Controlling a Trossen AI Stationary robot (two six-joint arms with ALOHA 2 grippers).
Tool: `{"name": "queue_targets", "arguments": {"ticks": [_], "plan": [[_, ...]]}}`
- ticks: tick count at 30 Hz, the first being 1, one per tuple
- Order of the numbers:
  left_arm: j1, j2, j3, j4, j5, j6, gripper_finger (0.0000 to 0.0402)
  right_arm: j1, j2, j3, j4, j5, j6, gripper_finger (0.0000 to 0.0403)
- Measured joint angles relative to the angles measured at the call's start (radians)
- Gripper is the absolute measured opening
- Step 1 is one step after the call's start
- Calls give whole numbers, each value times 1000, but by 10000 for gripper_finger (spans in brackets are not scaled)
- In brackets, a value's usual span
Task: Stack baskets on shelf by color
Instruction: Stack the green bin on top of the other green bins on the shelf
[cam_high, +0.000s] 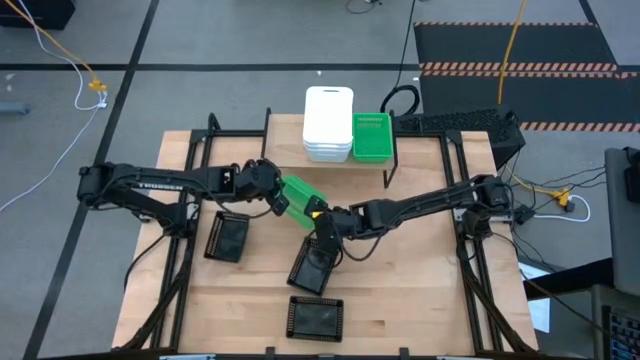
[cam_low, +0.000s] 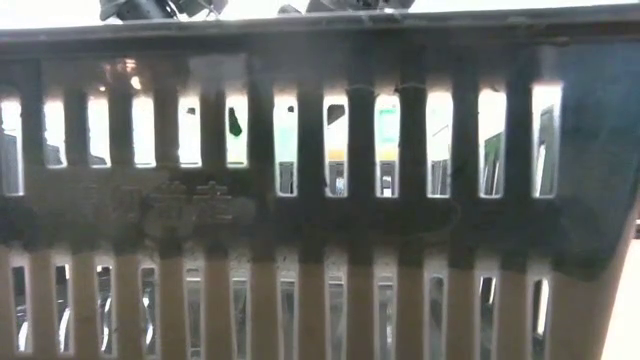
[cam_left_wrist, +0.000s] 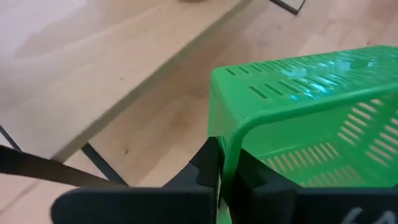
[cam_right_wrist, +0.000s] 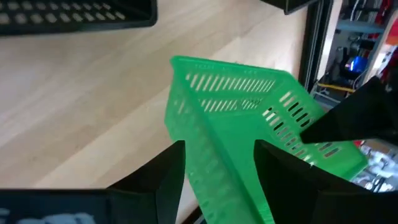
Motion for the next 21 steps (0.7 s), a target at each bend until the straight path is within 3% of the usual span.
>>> {"name": "queue_targets", "arguments": {"ticks": [4, 7, 10, 15, 21], "plan": [[-3, 18, 0, 1, 13, 0, 5, -6, 1, 0, -64, -11, -22, 174], [0, 23, 0, 8, 77, 20, 17, -16, 11, 0, -79, -13, -13, 154], [-2, 23, 0, 40, 165, 52, 26, -16, 12, 0, -87, -25, -13, 110], [-12, 22, -1, 82, 195, 87, 22, -9, 12, 0, -138, -83, -4, 14], [-12, 21, -1, 91, 207, 86, 16, -9, 12, 0, -154, -129, 56, 4]]}}
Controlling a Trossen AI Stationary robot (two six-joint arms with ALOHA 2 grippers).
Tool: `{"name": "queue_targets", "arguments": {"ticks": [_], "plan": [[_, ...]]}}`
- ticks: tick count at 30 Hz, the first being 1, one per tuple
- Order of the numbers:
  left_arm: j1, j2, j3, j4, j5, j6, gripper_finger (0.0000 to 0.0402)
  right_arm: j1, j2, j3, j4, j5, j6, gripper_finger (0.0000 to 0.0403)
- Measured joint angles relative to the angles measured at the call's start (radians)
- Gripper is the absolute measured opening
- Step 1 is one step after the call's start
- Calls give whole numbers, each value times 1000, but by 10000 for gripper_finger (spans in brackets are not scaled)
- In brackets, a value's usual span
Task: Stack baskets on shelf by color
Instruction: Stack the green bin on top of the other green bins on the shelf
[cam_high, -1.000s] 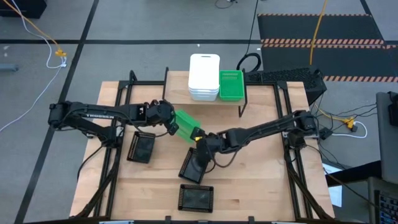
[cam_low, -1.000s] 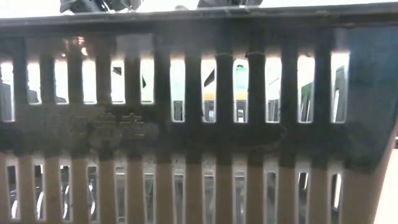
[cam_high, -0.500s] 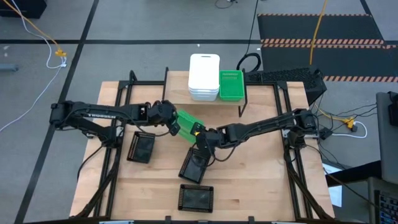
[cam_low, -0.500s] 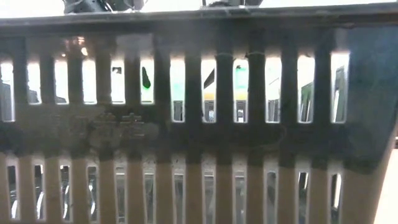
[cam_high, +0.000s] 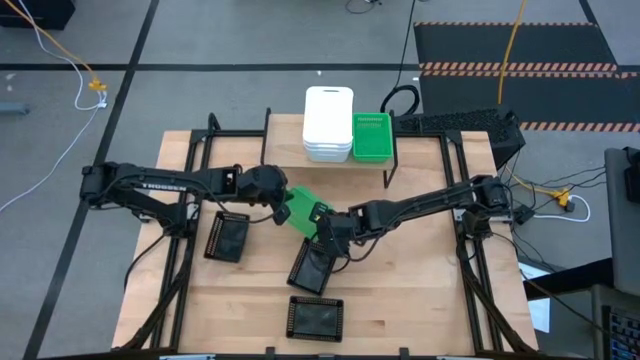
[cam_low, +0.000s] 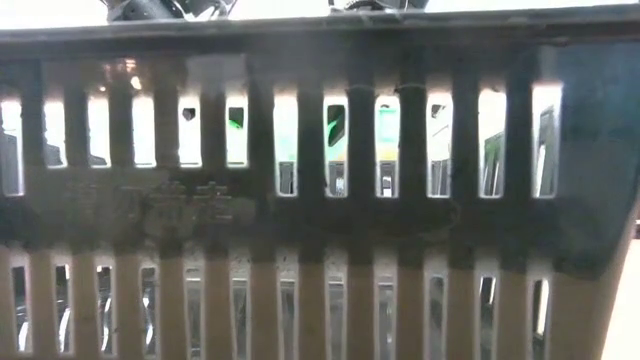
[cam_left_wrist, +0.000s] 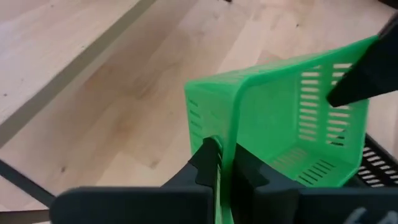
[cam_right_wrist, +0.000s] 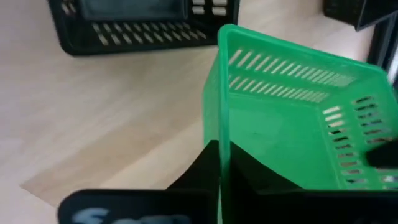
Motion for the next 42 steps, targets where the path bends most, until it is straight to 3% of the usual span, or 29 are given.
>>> {"name": "queue_targets", "arguments": {"ticks": [5, 10, 16, 21, 27, 32, 35, 37, 42], "plan": [[4, -19, 0, 52, 15, 10, 48, -2, -33, 0, 20, -157, 69, 2], [-34, -94, -1, 119, 7, 64, 103, -3, -83, -1, 77, -249, 99, 2], [-69, -270, 0, 67, -45, 105, 176, -8, -143, 3, 230, -256, 88, 1], [-73, -469, 2, 4, -151, 131, 215, -59, -122, 123, 274, -309, 139, 1], [-72, -658, 2, -138, -371, 146, 213, -150, -5, 359, 265, -348, 176, 1], [-70, -707, 6, -309, -596, 25, 201, -234, 76, 523, 260, -345, 357, 1], [-71, -694, 2, -431, -683, -51, 200, -269, 99, 538, 233, -333, 450, 1], [-72, -675, -10, -504, -690, -83, 200, -286, 104, 529, 264, -269, 500, 0], [-64, -647, -66, -477, -728, -95, 200, -287, 111, 456, 253, -163, 485, 0]]}}
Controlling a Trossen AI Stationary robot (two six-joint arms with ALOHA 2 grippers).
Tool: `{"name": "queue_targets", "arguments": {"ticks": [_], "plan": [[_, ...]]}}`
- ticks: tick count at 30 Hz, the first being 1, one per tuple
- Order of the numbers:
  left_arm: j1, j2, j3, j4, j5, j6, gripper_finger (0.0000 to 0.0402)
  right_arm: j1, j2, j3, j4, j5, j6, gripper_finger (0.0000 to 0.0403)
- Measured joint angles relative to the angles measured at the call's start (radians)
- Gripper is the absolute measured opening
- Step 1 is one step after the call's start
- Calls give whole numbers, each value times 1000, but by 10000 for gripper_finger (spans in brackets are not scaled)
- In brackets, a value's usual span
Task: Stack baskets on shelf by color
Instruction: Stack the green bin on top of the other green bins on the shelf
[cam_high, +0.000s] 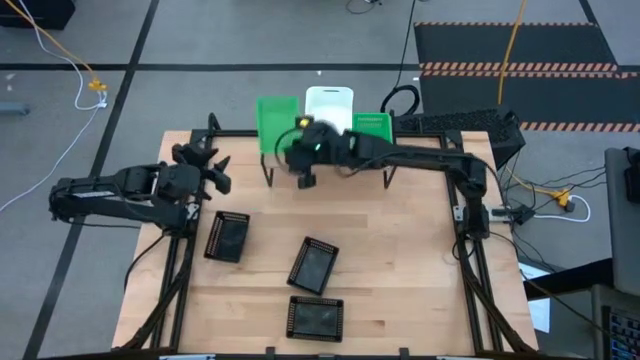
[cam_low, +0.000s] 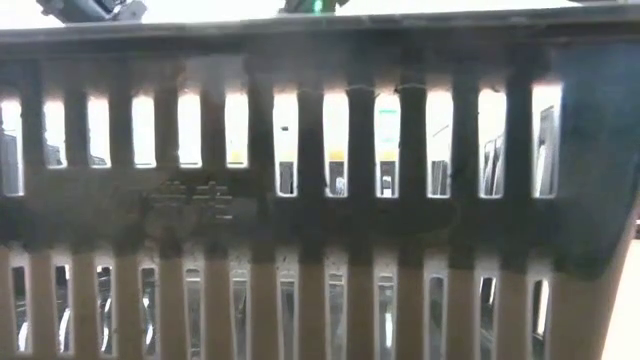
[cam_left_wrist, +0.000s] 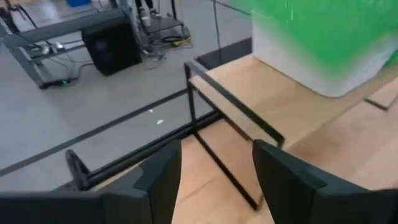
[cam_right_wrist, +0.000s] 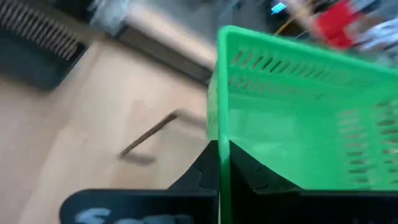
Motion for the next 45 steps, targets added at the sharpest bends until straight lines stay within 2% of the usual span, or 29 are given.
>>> {"name": "queue_targets", "arguments": {"ticks": [10, 18, 23, 31, 36, 39, 45], "plan": [[19, -5, -4, 36, -4, -4, 200, 3, 21, -30, 34, -61, 25, 0], [18, 1, -4, 41, 3, -11, 200, -6, 41, -56, 60, -62, 73, 0], [16, 4, -4, 21, 28, -18, 200, 22, 29, -126, 61, -36, 10, 0], [9, 4, -4, -18, 34, -48, 200, 87, -257, -146, 47, -48, -21, 0], [7, 4, -4, -19, 38, -65, 200, 70, -460, -180, -99, 31, 78, 0], [7, 7, -4, -20, 54, -68, 200, 22, -577, -289, -194, 47, 170, 0], [8, 21, -3, -17, 55, -82, 200, -91, -792, -592, -179, 52, 259, 0]]}}
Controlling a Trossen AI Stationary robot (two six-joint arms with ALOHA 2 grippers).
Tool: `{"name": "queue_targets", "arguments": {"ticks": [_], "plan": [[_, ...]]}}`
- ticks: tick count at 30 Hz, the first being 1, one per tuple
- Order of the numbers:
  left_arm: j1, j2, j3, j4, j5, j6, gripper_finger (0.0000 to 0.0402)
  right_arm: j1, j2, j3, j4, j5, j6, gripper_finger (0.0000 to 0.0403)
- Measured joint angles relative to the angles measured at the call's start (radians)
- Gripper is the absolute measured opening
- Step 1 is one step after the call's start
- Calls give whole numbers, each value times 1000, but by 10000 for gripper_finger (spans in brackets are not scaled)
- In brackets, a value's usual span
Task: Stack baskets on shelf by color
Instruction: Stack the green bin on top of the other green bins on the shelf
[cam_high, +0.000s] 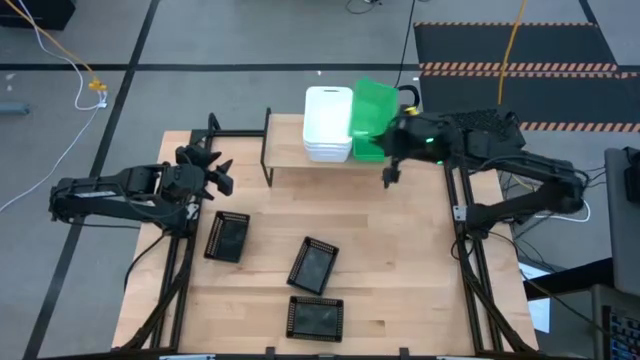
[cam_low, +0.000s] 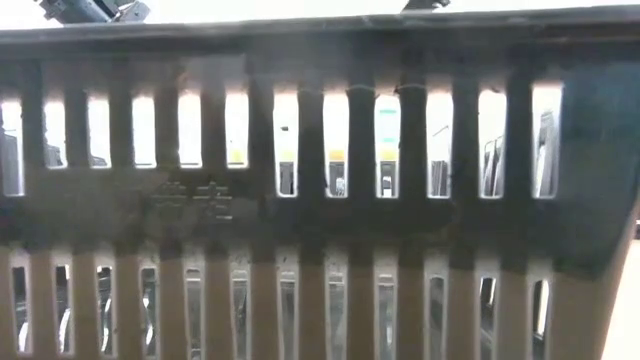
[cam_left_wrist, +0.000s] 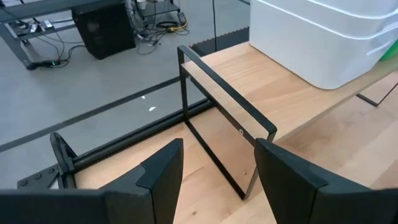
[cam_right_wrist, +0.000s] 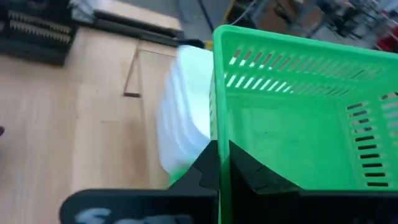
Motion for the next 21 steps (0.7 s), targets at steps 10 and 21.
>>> {"name": "queue_targets", "arguments": {"ticks": [10, 21], "plan": [[0, 42, 1, 194, -8, 136, 200, -225, -65, -207, 24, -309, -6, 0], [14, 186, 1, 322, -8, 301, 200, -284, 44, -206, -34, -324, -70, 0]]}}
